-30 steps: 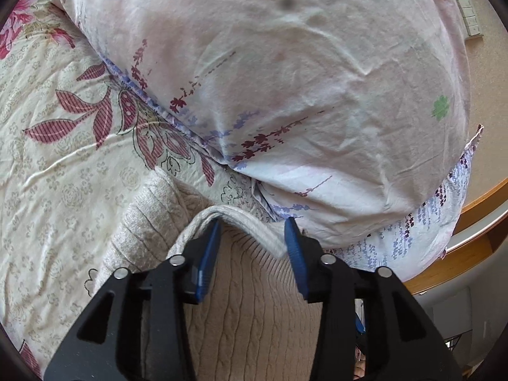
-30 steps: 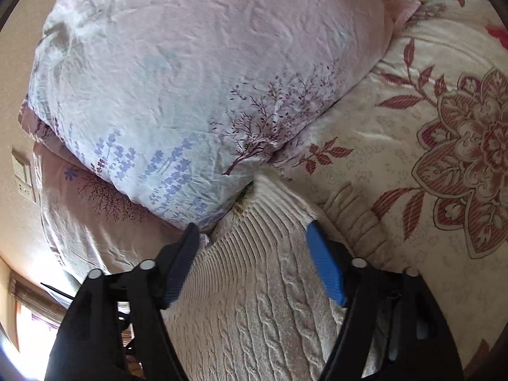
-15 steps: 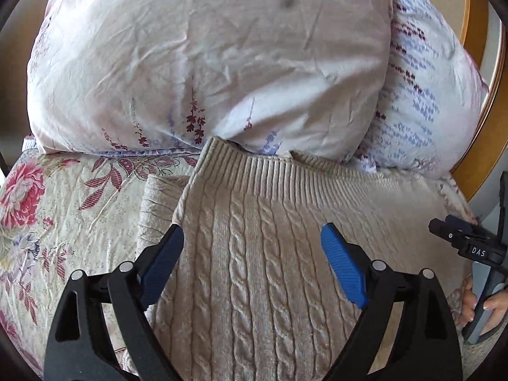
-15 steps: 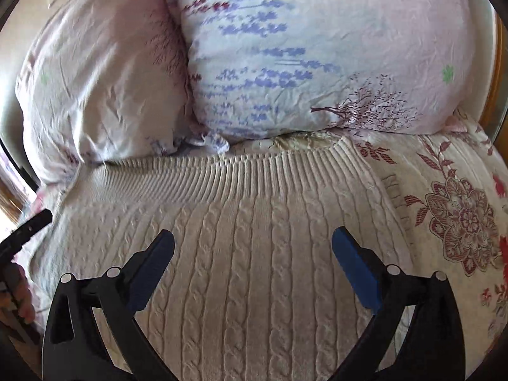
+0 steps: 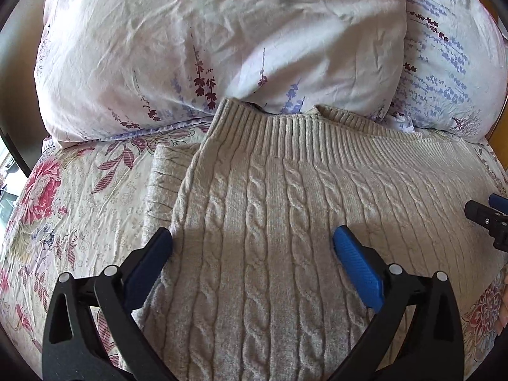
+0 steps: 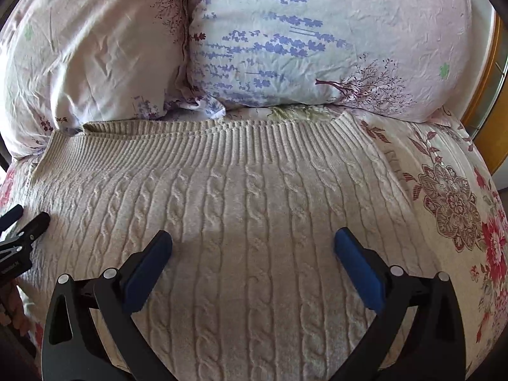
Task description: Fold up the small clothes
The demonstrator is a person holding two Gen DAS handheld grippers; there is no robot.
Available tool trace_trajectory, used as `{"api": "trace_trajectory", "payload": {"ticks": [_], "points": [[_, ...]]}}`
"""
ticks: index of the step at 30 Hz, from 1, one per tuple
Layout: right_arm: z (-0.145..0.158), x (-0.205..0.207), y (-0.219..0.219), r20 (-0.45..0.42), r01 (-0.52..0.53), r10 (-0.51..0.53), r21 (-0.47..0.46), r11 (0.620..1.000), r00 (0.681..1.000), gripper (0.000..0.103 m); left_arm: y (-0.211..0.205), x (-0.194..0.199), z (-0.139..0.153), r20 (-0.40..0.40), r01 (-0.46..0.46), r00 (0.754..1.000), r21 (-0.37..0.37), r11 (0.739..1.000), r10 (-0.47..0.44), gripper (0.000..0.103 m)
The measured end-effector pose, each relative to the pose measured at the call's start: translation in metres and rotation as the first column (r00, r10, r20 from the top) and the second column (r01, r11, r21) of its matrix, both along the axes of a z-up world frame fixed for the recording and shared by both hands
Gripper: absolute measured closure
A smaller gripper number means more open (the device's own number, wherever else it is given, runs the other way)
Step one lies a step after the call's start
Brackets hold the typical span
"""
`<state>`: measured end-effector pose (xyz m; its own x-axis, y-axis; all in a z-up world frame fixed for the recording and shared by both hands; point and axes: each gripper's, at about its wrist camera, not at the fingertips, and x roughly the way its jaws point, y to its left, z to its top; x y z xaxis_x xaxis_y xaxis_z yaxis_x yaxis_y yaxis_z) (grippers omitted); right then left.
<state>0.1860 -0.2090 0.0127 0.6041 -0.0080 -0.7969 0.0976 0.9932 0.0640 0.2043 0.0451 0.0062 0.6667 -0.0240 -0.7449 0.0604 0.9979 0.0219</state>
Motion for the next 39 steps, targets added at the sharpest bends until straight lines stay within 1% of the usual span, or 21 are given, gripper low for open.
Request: {"api": "trace_trajectory", "payload": {"ticks": [3,7,12,15,17,19,20,24,25,27,29,31,33,34,36,37,38,39], "points": [[0.001,0.004,0.016,-0.018,-0.024,0.024,0.002,1.000,1.000,0.001,0.001,-0.002,0.001,0.003,-0.002,1.000,-0.004,1.000,0.002,0.002],[0.002,0.003,0.033,0.014,-0.039,0.039,-0.003,0.999,0.999,0.001,0.003,-0.001,0.003,-0.001,-0.007,1.000,-0.024,1.000,0.007,0.002],[0.000,0.002,0.046,0.020,-0.044,0.045,-0.052,0.998,0.999,0.001,0.007,-0.004,0.004,-0.001,-0.014,1.000,-0.031,0.999,0.014,0.002],[-0.004,0.002,0.048,0.007,-0.045,0.046,-0.068,0.997,0.999,0.001,0.014,-0.008,0.005,-0.006,-0.022,1.000,-0.057,0.998,0.022,0.002],[-0.006,0.003,0.047,0.011,-0.050,0.051,-0.079,0.996,0.999,0.001,0.023,-0.011,0.006,-0.015,-0.032,0.999,-0.102,0.994,0.030,0.002],[-0.006,0.003,0.048,0.012,-0.052,0.053,-0.084,0.995,0.999,0.001,0.036,-0.015,0.010,-0.009,-0.057,0.998,-0.124,0.991,0.056,0.002],[-0.006,0.002,0.049,0.013,-0.053,0.054,-0.083,0.995,0.998,0.001,0.044,-0.019,0.013,-0.001,-0.071,0.997,-0.133,0.989,0.071,0.002],[-0.005,0.002,0.051,0.012,-0.058,0.059,-0.079,0.995,0.998,0.001,0.081,-0.031,0.028,0.044,-0.095,0.993,-0.210,0.973,0.106,0.002],[-0.005,0.003,0.051,0.009,-0.060,0.061,-0.077,0.995,0.998,0.001,0.091,-0.031,0.030,0.045,-0.102,0.992,-0.223,0.969,0.115,0.002],[-0.008,0.006,0.048,0.003,-0.068,0.069,-0.071,0.995,0.998,0.001,0.109,-0.027,0.031,0.014,-0.115,0.992,-0.264,0.958,0.123,0.003],[-0.010,0.009,0.046,-0.002,-0.079,0.079,-0.065,0.995,0.997,0.001,0.120,-0.017,0.026,-0.045,-0.104,0.995,-0.325,0.940,0.094,0.004],[-0.012,0.014,0.042,-0.001,-0.089,0.089,-0.060,0.994,0.996,0.001,0.124,-0.008,0.019,-0.092,-0.094,0.994,-0.375,0.922,0.064,0.009],[-0.014,0.016,0.039,0.005,-0.097,0.097,-0.059,0.994,0.995,0.001,0.124,0.000,0.012,-0.134,-0.090,0.990,-0.408,0.908,0.038,0.018],[-0.014,0.017,0.039,0.007,-0.101,0.101,-0.059,0.993,0.995,0.001,0.125,0.002,0.012,-0.127,-0.092,0.991,-0.412,0.906,0.043,0.018],[-0.014,0.017,0.039,0.007,-0.106,0.107,-0.057,0.993,0.994,0.001,0.122,0.008,0.011,-0.136,-0.080,0.990,-0.429,0.900,0.024,0.028],[-0.014,0.018,0.039,0.008,-0.109,0.110,-0.057,0.992,0.994,0.001,0.121,0.011,0.012,-0.132,-0.079,0.991,-0.432,0.898,0.023,0.029],[-0.015,0.018,0.039,0.009,-0.111,0.111,-0.056,0.992,0.994,0.001,0.119,0.015,0.010,-0.134,-0.065,0.991,-0.454,0.889,0.004,0.038],[-0.015,0.018,0.038,0.010,-0.113,0.114,-0.056,0.992,0.993,0.001,0.118,0.019,0.007,-0.147,-0.050,0.989,-0.489,0.871,-0.026,0.047]]}}
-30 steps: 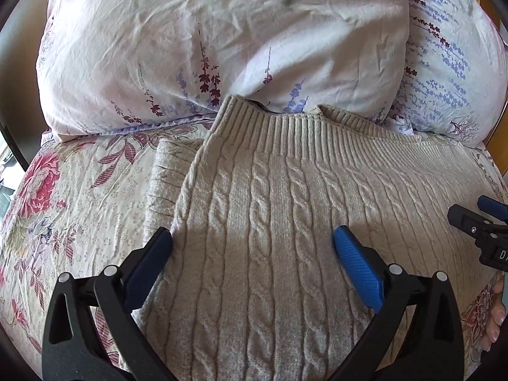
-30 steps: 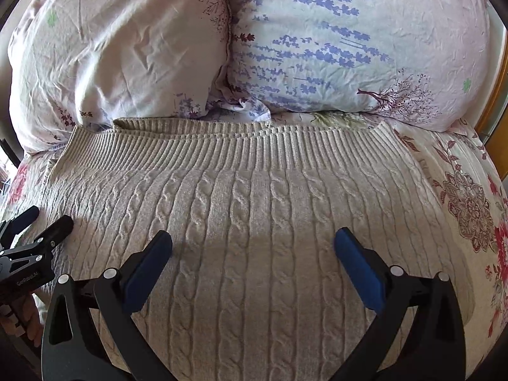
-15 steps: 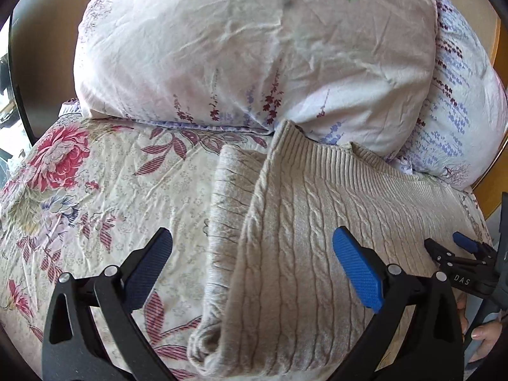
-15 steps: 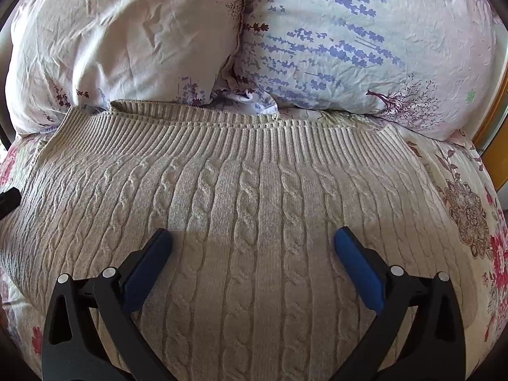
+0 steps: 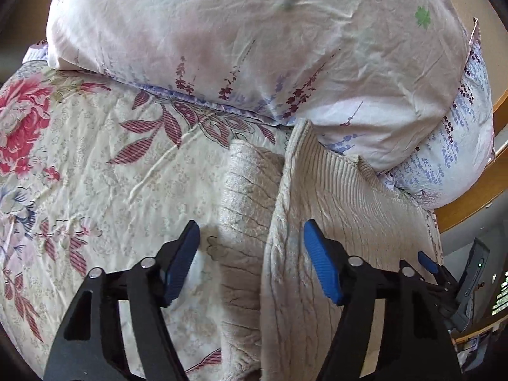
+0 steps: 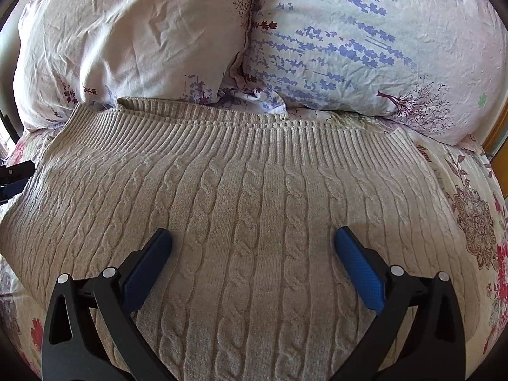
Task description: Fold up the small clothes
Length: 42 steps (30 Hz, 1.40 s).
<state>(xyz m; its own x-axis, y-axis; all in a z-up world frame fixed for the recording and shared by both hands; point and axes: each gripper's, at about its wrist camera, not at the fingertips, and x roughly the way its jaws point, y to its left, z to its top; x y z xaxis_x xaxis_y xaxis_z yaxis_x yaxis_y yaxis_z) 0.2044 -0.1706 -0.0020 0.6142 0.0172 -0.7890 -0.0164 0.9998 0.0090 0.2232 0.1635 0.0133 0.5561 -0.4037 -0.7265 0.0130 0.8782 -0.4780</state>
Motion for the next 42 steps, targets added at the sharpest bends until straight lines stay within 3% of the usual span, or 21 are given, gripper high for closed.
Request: {"api": "trace_trajectory", "payload": {"ticks": [1,4,8,10,12,14,16,17,22,27,33,42], "points": [[0.000,0.000,0.000,0.000,-0.001,0.001,0.000,1.000,1.000,0.001,-0.001,0.002,-0.001,0.005,-0.001,1.000,-0.010,1.000,0.001,0.047],[0.000,0.001,0.000,-0.003,-0.005,0.005,0.002,1.000,1.000,0.001,-0.001,0.006,-0.006,-0.013,0.020,1.000,-0.098,0.995,-0.022,0.063],[0.000,0.000,0.002,-0.004,-0.007,0.007,0.003,1.000,1.000,0.001,0.007,0.006,-0.013,-0.036,-0.014,0.999,-0.205,0.979,0.007,0.064],[0.001,0.000,0.003,-0.004,-0.008,0.008,0.002,1.000,1.000,0.001,0.003,0.005,-0.012,-0.036,-0.029,0.999,-0.201,0.979,0.023,0.059],[0.001,0.000,0.003,-0.004,-0.009,0.009,0.002,1.000,1.000,0.001,-0.007,0.005,-0.006,-0.031,-0.027,0.999,-0.173,0.985,0.022,0.044],[0.001,0.001,0.003,-0.004,-0.011,0.011,0.002,1.000,1.000,0.001,-0.024,0.007,-0.001,-0.034,-0.007,0.999,-0.110,0.994,0.004,0.042],[0.001,0.001,0.003,-0.005,-0.014,0.014,0.001,1.000,1.000,0.001,-0.035,0.007,0.000,-0.047,0.016,0.999,-0.092,0.996,-0.020,0.066],[0.001,0.000,0.003,-0.005,-0.013,0.013,0.001,1.000,1.000,0.001,-0.038,0.007,-0.002,-0.061,0.025,0.998,-0.118,0.993,-0.032,0.078],[0.002,0.000,0.004,-0.008,-0.026,0.026,-0.003,1.000,1.000,0.001,-0.043,0.001,0.013,-0.028,-0.001,1.000,-0.200,0.980,-0.005,0.081],[0.002,0.000,0.003,-0.010,-0.050,0.050,-0.009,0.999,0.999,0.001,-0.064,-0.001,0.044,0.026,0.029,0.999,-0.262,0.965,-0.023,0.082],[0.005,0.002,-0.001,-0.015,-0.081,0.081,-0.012,0.997,0.997,0.001,-0.106,-0.001,0.069,0.067,0.085,0.996,-0.326,0.941,-0.067,0.082],[0.008,-0.002,-0.007,-0.020,-0.111,0.111,-0.006,0.994,0.994,0.001,-0.185,0.004,0.075,0.086,0.182,0.983,-0.401,0.898,-0.160,0.082]]}}
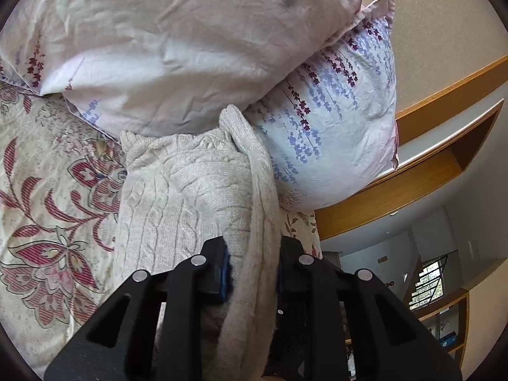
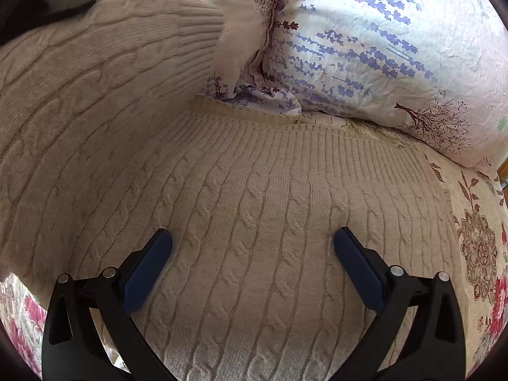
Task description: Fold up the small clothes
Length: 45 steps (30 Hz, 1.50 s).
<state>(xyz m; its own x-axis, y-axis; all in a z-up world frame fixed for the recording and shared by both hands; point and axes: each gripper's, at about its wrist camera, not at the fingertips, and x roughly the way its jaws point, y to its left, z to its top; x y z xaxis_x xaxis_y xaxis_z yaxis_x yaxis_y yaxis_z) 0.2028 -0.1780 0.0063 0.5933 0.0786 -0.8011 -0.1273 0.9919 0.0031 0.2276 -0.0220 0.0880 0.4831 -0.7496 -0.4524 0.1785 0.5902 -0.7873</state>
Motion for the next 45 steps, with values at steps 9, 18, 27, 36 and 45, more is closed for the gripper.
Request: {"api": "trace_trajectory", "payload": {"ticks": [9,18,27,36,45], "points": [[0.022,-0.029,-0.040,0.004,0.028,-0.027,-0.034,0.999,1.000,0.001,-0.020,0.005,-0.003,-0.035,-0.016,0.999,-0.034,0.999,0.014,0.082],[0.041,-0.071,-0.146,0.136,0.101,-0.145,0.286,0.953,0.980,0.001,-0.078,0.010,-0.011,-0.042,0.010,0.999,-0.080,0.997,-0.013,0.082],[0.025,-0.070,-0.205,0.023,0.320,-0.367,0.441,0.839,0.930,0.001,-0.147,0.018,-0.072,-0.167,0.114,0.977,-0.134,0.984,-0.136,0.070],[0.006,-0.067,-0.236,-0.032,0.345,-0.394,0.554,0.757,0.918,0.001,-0.110,-0.001,-0.037,-0.016,0.204,0.976,-0.265,0.942,-0.215,0.020],[0.029,-0.075,-0.231,0.077,0.122,-0.278,0.764,0.634,0.957,0.009,-0.055,-0.082,-0.024,0.288,0.044,0.950,0.250,0.967,-0.117,0.010]]}}
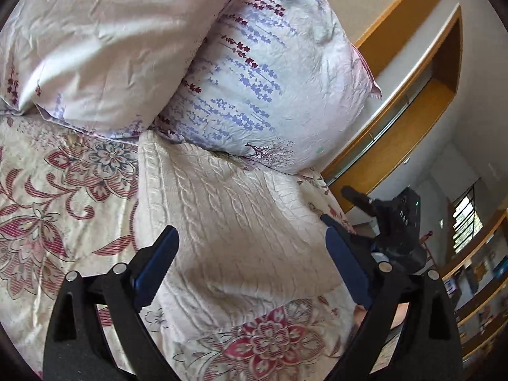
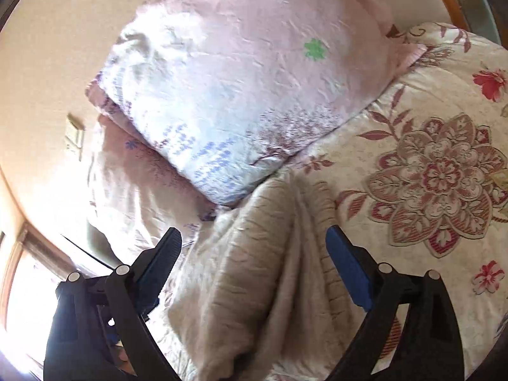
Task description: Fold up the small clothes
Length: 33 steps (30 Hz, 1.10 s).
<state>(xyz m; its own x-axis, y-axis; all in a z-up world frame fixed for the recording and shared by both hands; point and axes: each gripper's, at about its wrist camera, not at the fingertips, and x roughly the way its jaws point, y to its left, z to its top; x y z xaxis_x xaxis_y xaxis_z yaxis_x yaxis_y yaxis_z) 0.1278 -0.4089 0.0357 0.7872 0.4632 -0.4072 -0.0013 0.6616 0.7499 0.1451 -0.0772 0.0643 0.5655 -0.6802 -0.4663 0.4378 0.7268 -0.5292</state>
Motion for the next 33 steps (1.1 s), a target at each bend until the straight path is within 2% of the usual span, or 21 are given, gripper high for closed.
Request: {"api": "trace_trajectory", "payload": {"ticks": [2,4,6,8,10,11,12,13,14,21,24,27,33], "points": [[0.003,0.010,0.011,-0.057,-0.034,0.032,-0.035,0.999,0.998,0.014,-0.002,-0.014,-0.003,0.073,-0.011,0.997,0.072,0.997,0.006,0.010],[0.003,0.020,0.017,-0.117,-0.052,0.044,-0.064,0.997,0.992,0.022,-0.002,-0.018,-0.005,0.111,-0.012,0.994,0.135,0.991,-0.003,0.009],[0.001,0.028,0.018,-0.155,-0.051,0.037,-0.087,0.995,0.987,0.027,-0.011,-0.011,-0.006,0.097,0.002,0.995,0.158,0.987,-0.017,0.008],[-0.002,0.038,0.018,-0.194,-0.045,0.022,-0.115,0.992,0.981,0.041,-0.012,-0.007,-0.010,0.062,0.025,0.997,0.179,0.983,-0.036,0.007],[-0.006,0.050,0.019,-0.228,-0.050,0.019,-0.130,0.990,0.974,0.048,-0.014,-0.006,-0.014,0.047,0.026,0.998,0.217,0.976,-0.037,0.007],[-0.009,0.056,0.021,-0.243,-0.062,0.027,-0.138,0.989,0.970,0.059,-0.015,-0.006,-0.015,0.046,0.031,0.998,0.231,0.972,-0.042,0.007],[-0.012,0.061,0.023,-0.258,-0.074,0.033,-0.152,0.986,0.966,0.065,-0.015,-0.006,-0.016,0.050,0.026,0.998,0.246,0.969,-0.040,0.007],[-0.013,0.064,0.024,-0.258,-0.074,0.028,-0.171,0.982,0.966,0.082,-0.015,-0.006,-0.016,0.030,0.066,0.997,0.237,0.969,-0.076,0.007],[-0.012,0.065,0.027,-0.253,-0.076,0.024,-0.199,0.977,0.967,0.093,-0.015,-0.006,-0.017,0.028,0.067,0.997,0.246,0.967,-0.077,0.007],[0.031,0.044,0.040,-0.045,-0.016,-0.001,-0.384,0.923,0.999,0.094,-0.017,-0.005,-0.027,0.001,0.074,0.997,0.284,0.956,-0.078,0.007],[0.023,0.044,0.036,-0.085,-0.008,-0.031,-0.428,0.904,0.996,0.094,-0.018,-0.005,-0.029,0.006,0.069,0.997,0.301,0.951,-0.075,0.007],[0.002,0.050,0.030,-0.142,-0.016,-0.048,-0.417,0.909,0.989,0.094,-0.019,-0.005,-0.031,0.006,0.060,0.998,0.322,0.945,-0.066,0.007],[-0.016,0.056,0.024,-0.195,-0.020,-0.065,-0.403,0.915,0.979,0.094,-0.023,-0.004,-0.034,0.013,0.042,0.999,0.363,0.931,-0.050,0.007]]}}
